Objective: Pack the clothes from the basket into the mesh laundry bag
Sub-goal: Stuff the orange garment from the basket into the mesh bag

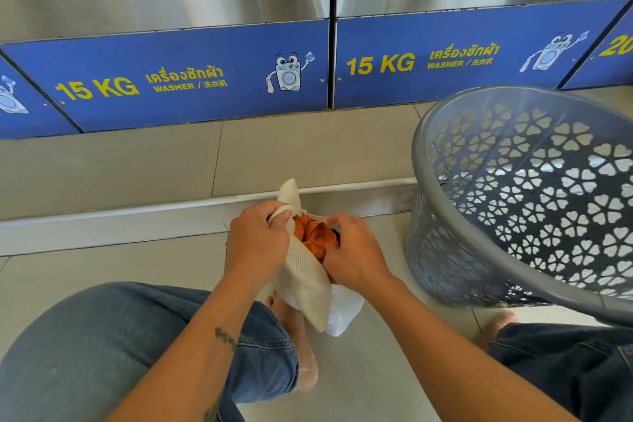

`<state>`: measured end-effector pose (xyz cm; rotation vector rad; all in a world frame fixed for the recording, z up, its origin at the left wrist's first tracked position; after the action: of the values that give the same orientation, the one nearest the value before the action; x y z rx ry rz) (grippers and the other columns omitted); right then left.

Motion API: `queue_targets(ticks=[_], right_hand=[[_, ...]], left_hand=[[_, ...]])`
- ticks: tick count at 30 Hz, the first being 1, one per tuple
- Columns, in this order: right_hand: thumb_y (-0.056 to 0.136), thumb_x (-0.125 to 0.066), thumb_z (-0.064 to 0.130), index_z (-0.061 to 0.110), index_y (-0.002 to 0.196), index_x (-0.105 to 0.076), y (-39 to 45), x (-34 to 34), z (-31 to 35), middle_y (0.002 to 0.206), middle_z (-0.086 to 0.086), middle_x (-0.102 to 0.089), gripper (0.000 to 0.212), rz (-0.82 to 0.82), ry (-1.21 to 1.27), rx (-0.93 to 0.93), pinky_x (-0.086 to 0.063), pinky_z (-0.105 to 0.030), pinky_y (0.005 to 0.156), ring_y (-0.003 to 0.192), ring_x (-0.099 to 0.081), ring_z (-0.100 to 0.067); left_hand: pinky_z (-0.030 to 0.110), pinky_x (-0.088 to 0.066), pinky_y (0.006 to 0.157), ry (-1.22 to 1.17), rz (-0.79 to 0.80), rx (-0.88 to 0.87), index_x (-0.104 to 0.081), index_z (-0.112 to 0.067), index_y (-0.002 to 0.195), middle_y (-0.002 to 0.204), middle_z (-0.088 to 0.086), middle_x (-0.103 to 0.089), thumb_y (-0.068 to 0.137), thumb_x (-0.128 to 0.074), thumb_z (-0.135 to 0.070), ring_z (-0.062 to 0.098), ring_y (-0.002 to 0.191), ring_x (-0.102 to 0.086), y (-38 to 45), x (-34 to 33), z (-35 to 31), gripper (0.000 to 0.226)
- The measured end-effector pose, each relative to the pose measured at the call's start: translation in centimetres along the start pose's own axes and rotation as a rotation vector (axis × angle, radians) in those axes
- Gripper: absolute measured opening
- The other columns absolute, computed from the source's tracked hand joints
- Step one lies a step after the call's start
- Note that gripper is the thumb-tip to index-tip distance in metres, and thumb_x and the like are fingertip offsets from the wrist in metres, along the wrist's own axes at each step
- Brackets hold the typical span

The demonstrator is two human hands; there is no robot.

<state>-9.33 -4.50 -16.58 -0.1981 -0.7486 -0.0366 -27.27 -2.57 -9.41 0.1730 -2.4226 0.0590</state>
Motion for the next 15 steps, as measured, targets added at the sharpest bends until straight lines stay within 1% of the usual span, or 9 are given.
queue_targets(ticks=[1,2,4,6,8,9,11,13,15], right_hand=[[0.085,-0.055,0.033,0.039,0.115,-0.056,-0.1,0.1,1.4,0.111,0.015,-0.055,0.03,-0.032,0.019,0.129,-0.052,-0.029,0.082,0.096,-0.055,-0.008],[0.09,-0.052,0.029,0.04,0.116,-0.058,-0.3,-0.5,2.6,0.112,0.018,-0.059,0.03,0.018,0.054,0.242,-0.048,-0.019,0.081,0.097,-0.055,-0.005],[0.098,-0.046,0.024,0.041,0.133,-0.053,-0.7,-3.3,3.2,0.134,0.018,-0.056,0.04,0.267,0.153,0.311,-0.039,-0.008,0.092,0.116,-0.052,0.001],[0.105,-0.04,0.034,0.041,0.153,-0.031,-1.1,-6.1,1.2,0.161,0.015,-0.029,0.05,0.511,0.173,0.179,-0.024,-0.018,0.116,0.144,-0.03,-0.006],[0.104,-0.038,0.043,0.041,0.157,-0.018,-0.9,-6.9,-1.3,0.166,0.01,-0.016,0.056,0.574,0.108,0.026,-0.02,-0.029,0.119,0.149,-0.025,-0.017],[0.103,-0.039,0.043,0.04,0.156,-0.022,-0.6,-6.6,-1.9,0.165,0.006,-0.022,0.056,0.567,0.072,-0.03,-0.023,-0.03,0.116,0.146,-0.03,-0.022],[0.1,-0.042,0.037,0.033,0.146,-0.044,0.1,-5.7,-1.9,0.15,-0.001,-0.049,0.046,0.551,-0.003,-0.085,-0.038,-0.035,0.112,0.131,-0.049,-0.026],[0.094,-0.044,0.035,0.026,0.121,-0.064,0.7,-4.3,-0.8,0.118,-0.003,-0.07,0.035,0.486,-0.074,-0.061,-0.056,-0.039,0.092,0.102,-0.066,-0.023],[0.089,-0.045,0.037,0.034,0.111,-0.066,0.8,-2.4,1.3,0.101,0.008,-0.071,0.03,0.304,-0.089,0.033,-0.058,-0.033,0.069,0.083,-0.065,-0.013]], left_hand=[[0.033,-0.055,0.075,-0.006,0.001,-0.003,-0.065,-0.028,0.113,0.099,-0.011,-0.058,0.094,-0.057,-0.031,0.014,0.086,-0.059,0.0,0.0,0.0,0.021],[0.033,-0.054,0.074,-0.014,0.003,-0.008,-0.066,-0.029,0.112,0.097,-0.011,-0.059,0.094,-0.057,-0.032,0.014,0.085,-0.059,0.1,-0.1,-0.1,0.02],[0.031,-0.053,0.07,-0.021,0.015,-0.027,-0.066,-0.031,0.107,0.094,-0.011,-0.061,0.094,-0.056,-0.032,0.012,0.082,-0.06,0.2,-0.1,-0.2,0.016],[0.029,-0.052,0.067,-0.016,0.024,-0.039,-0.065,-0.035,0.103,0.093,-0.012,-0.06,0.094,-0.057,-0.032,0.012,0.081,-0.06,0.1,-0.2,0.0,0.013],[0.028,-0.052,0.066,-0.021,0.042,-0.042,-0.062,-0.038,0.102,0.094,-0.012,-0.061,0.094,-0.057,-0.032,0.011,0.082,-0.06,-0.1,-0.3,0.2,0.012],[0.028,-0.053,0.067,-0.029,0.056,-0.045,-0.062,-0.039,0.103,0.095,-0.012,-0.061,0.093,-0.058,-0.032,0.011,0.083,-0.06,-0.1,-0.4,0.3,0.013],[0.024,-0.051,0.064,-0.041,0.074,-0.047,-0.065,-0.036,0.108,0.096,-0.012,-0.062,0.093,-0.058,-0.033,0.011,0.085,-0.06,-0.1,-0.5,0.4,0.017],[0.02,-0.047,0.061,-0.053,0.075,-0.06,-0.066,-0.034,0.108,0.095,-0.015,-0.061,0.093,-0.058,-0.034,0.008,0.082,-0.059,0.0,-0.6,0.2,0.018],[0.021,-0.048,0.061,-0.063,0.066,-0.074,-0.066,-0.035,0.105,0.091,-0.016,-0.06,0.092,-0.059,-0.034,0.005,0.079,-0.058,0.0,-0.5,-0.1,0.015]])
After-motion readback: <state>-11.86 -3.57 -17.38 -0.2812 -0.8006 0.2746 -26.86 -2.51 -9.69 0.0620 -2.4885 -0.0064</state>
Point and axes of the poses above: each hand's wrist, its own y-axis towards the middle knuckle, its own x-axis out of the back of the hand, z = x × y, the point moved 9 cm from there along y, towards the middle knuckle
